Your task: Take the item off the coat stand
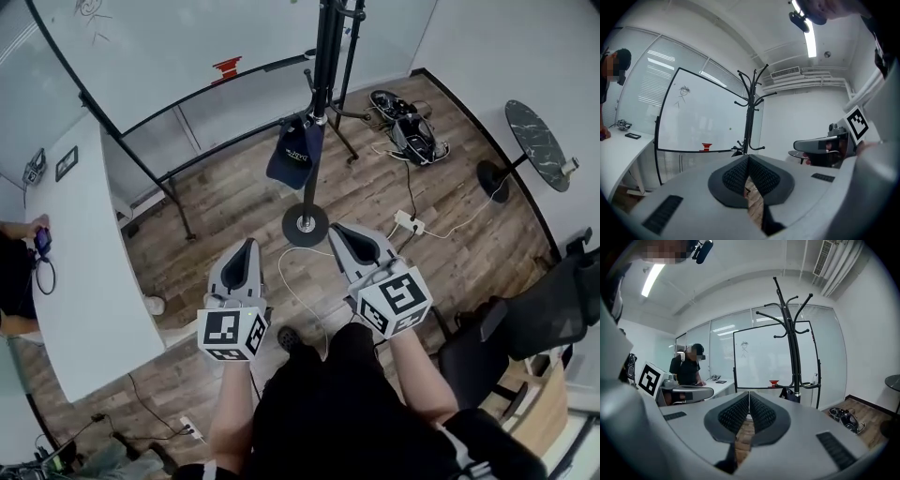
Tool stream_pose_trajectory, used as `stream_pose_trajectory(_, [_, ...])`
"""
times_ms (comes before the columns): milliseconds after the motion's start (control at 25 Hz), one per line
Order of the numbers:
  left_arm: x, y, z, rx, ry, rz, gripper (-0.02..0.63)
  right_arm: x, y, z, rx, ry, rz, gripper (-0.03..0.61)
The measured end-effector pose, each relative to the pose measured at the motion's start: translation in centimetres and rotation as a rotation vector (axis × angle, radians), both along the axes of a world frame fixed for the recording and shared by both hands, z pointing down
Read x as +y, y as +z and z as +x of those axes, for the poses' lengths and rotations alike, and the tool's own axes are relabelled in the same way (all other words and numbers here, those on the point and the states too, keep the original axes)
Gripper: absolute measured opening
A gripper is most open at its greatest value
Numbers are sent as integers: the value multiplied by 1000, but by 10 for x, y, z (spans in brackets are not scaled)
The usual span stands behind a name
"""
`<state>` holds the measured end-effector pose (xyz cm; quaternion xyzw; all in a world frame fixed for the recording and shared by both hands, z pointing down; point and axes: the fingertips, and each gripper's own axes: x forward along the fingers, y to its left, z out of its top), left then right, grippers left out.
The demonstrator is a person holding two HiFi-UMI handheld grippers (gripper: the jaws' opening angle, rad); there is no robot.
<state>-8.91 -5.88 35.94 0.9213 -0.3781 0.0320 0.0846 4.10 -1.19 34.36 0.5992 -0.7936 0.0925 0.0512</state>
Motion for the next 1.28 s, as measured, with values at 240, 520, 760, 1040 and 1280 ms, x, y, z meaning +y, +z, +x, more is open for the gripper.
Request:
stream_pose_trajectory(240, [-11,9,2,12,27,-36,15,-10,17,-7,-4,22,-60,32])
stream_pose_trajectory(520, [-33,19,10,11,4,-40,15,-41,36,-6,-8,-28,-102,31])
stream_pose_trajectory(760, [-50,41,18,-4,-45,-57,15,-72,69,-1,8,-70,-136,32])
stream_pose_trajectory(1040, [-71,48,30,-8,-123,-79,15,-112,118,18,-1,-79,-208,32])
stream_pose_trajectory(1280, [-89,55,38,-26,-193,-87,15,-140,166,35,40,-71,-272,32])
